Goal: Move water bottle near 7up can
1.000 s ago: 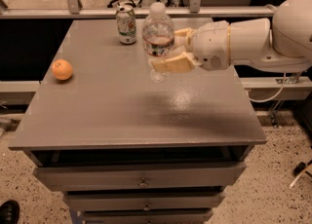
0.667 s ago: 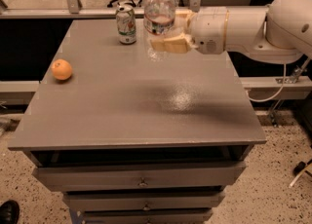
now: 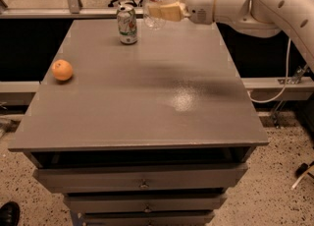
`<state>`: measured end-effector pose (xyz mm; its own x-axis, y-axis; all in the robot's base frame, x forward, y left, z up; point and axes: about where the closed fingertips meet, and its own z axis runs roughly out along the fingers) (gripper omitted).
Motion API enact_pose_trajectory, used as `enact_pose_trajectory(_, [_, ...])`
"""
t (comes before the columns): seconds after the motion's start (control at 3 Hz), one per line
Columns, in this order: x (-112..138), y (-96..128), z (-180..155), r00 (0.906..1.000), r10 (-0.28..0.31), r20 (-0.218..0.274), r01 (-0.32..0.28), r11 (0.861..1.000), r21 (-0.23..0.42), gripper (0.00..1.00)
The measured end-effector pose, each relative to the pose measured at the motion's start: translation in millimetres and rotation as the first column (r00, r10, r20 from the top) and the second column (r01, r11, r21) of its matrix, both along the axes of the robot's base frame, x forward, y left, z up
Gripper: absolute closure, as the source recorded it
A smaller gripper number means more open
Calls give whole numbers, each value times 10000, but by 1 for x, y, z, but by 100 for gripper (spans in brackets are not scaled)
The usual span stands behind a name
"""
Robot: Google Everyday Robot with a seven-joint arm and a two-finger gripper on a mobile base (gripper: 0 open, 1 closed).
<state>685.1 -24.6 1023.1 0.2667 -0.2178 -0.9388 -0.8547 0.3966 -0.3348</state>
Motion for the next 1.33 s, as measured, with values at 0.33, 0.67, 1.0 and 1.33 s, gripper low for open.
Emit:
enact_pose_trajectory(0.33, [61, 7, -13, 9987, -277, -432, 270, 9995, -164, 100])
enact_pose_trajectory(0.67, [93, 11, -33, 9953, -452, -862, 424, 9985, -342, 100])
enact_pose_trajectory(1.0, [118, 11, -67, 9863, -610, -1531, 578, 9980, -255, 100])
enact_pose_trajectory(1.33, [127, 12, -85, 9799, -601, -1903, 593, 9982, -100, 100])
